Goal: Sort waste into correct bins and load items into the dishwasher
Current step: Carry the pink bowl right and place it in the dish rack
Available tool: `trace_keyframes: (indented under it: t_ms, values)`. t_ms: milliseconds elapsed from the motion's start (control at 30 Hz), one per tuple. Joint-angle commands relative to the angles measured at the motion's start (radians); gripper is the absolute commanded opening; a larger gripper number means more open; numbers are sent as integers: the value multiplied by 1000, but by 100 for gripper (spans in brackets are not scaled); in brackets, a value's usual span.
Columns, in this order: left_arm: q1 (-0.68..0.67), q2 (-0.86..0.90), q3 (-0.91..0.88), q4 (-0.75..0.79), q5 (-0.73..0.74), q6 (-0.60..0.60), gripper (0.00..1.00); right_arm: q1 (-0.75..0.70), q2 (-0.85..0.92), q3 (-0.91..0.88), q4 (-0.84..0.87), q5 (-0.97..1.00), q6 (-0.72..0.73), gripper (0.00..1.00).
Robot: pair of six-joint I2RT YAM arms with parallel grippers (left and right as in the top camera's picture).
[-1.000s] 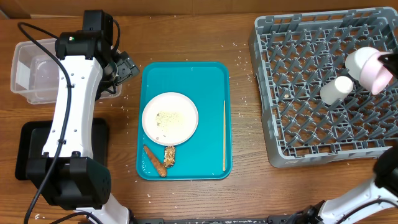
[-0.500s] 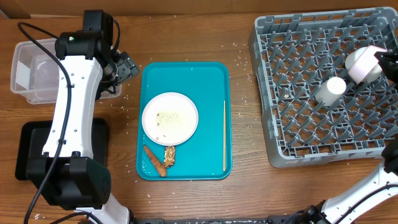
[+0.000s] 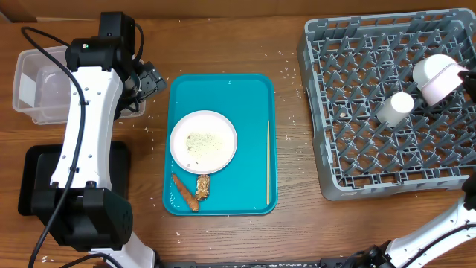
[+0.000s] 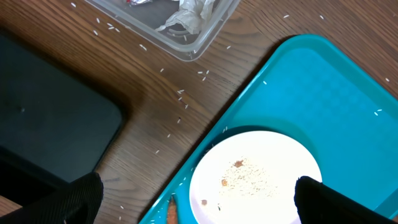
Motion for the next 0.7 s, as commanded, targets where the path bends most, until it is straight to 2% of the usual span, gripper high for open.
trace_keyframes:
  t_ms: [0, 233, 500, 667]
  values:
    - [5, -3, 17, 1, -16, -2, 100, -23, -1, 5, -3, 126, 2, 4]
    - [5, -3, 17, 1, -16, -2, 100, -73, -15, 22, -31, 195, 50, 5]
    - [5, -3, 17, 1, -16, -2, 100, -176, -47, 127, -154, 301, 53, 15]
    - [5, -3, 17, 1, -16, -2, 100, -217, -52, 194, -239, 386, 52, 16]
